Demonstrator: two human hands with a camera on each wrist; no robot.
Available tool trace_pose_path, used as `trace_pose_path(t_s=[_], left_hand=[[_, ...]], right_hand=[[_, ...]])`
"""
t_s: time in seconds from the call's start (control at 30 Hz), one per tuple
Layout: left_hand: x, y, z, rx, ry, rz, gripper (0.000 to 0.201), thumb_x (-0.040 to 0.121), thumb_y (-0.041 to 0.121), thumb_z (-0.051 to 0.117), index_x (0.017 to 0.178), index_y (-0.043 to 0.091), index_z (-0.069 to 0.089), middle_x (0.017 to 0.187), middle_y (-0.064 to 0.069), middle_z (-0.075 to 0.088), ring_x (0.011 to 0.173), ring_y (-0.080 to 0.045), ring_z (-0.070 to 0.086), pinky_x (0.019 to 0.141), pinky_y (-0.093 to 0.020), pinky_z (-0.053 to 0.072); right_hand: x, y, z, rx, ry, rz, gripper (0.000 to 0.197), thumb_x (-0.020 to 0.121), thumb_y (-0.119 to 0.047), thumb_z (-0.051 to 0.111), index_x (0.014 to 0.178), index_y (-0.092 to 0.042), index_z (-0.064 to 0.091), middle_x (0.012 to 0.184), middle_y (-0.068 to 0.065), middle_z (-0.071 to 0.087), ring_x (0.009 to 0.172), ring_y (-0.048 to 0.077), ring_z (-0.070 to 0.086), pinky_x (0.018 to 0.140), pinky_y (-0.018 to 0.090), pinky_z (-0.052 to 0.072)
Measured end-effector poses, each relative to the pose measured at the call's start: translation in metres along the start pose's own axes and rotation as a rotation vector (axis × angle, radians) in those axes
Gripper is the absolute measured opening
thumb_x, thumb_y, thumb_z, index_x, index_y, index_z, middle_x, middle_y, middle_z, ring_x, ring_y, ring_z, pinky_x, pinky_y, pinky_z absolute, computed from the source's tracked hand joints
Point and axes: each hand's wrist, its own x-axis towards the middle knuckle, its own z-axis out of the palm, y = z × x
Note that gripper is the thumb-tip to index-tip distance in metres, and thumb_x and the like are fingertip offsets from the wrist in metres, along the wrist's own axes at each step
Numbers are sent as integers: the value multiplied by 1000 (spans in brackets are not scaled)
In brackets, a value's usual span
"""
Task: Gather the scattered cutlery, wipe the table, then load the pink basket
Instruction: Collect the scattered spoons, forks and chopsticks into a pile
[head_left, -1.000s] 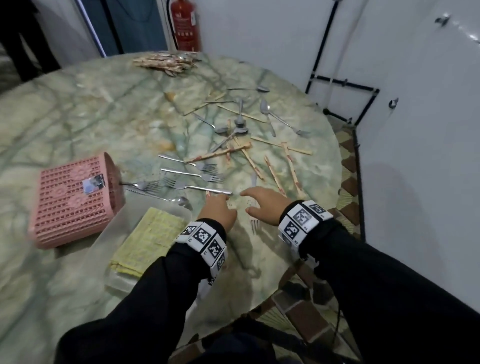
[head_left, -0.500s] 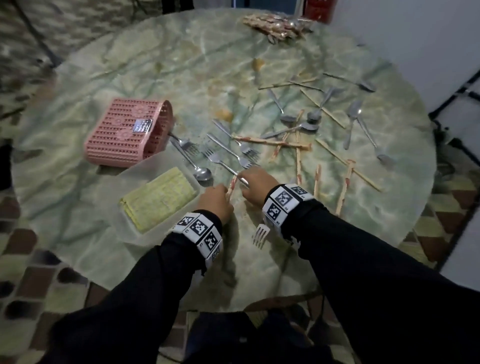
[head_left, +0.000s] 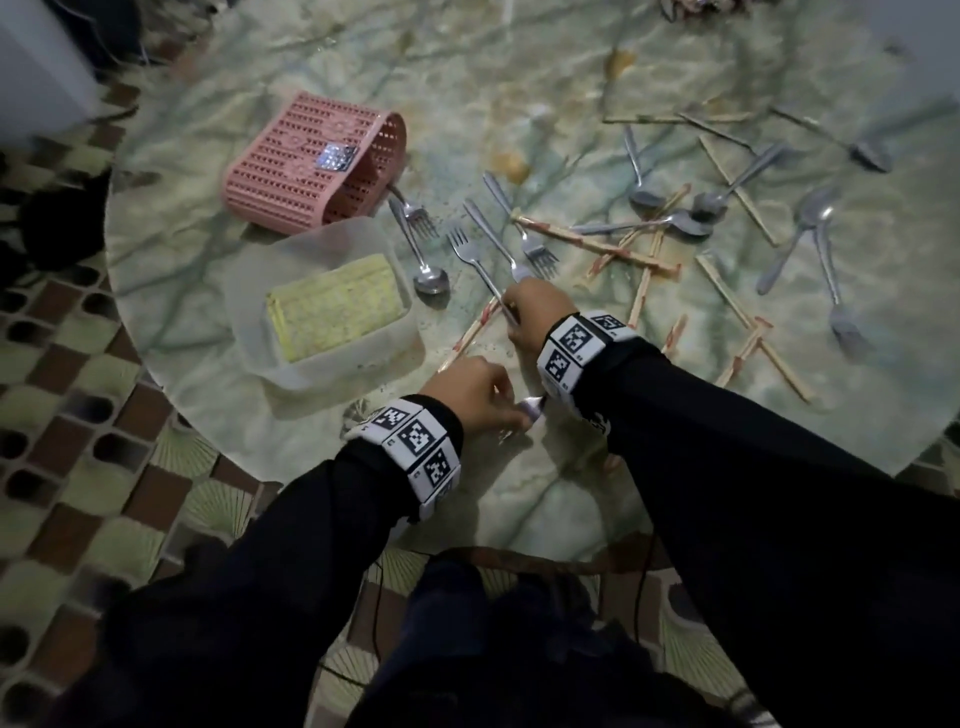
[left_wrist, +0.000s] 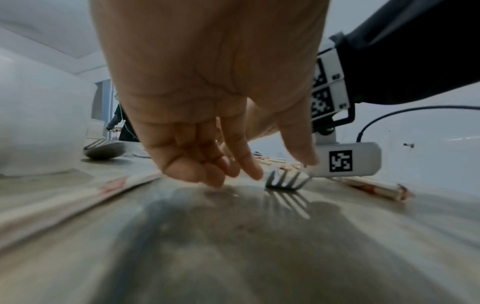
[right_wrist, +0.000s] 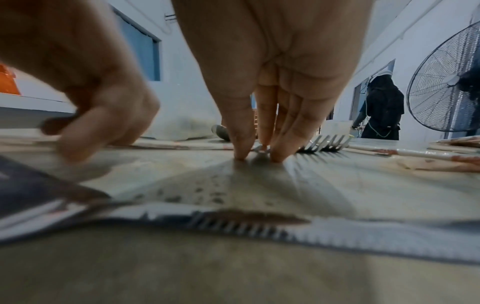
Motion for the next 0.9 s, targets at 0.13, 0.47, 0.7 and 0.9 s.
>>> trace_pose_path(t_s=[0.13,0.47,0.7,0.9], left_hand=[[-5,-2,13,15,-49,-59,48,62,39,82,97,16,58,93,1,49,88,-17,47,75,-27,39],[-7,-7,1,-287,37,-182,24,72,7,76,76,21,56,70,8,55,69,-10,54,54,-14,42],[-20,-18,-18,-853,324,-248,17,82,-3,63,72,11,60,66,-2,56,57,-9,49,43,-9,41],[-21,-12,-39,-1029,699,-69,10,90,16,58,81,21,57,79,4,63,70,-9,59,60,-21,47]], right_hand=[[-4,5,-6,104,-19,49,38,80,-2,63,118,-7,59,116,14,61,109,30,57,89,30,44],[-22,10,-7,202,-159,151,31,88,-7,50,118,-6,48,118,18,57,107,34,55,90,37,45],[-35,15,-8,364,-136,223,34,98,-23,36,106,2,57,113,23,55,105,32,54,79,32,37],[-51,32,-21,782,215,193,33,97,-19,45,64,-15,42,61,2,43,50,13,41,49,23,33]])
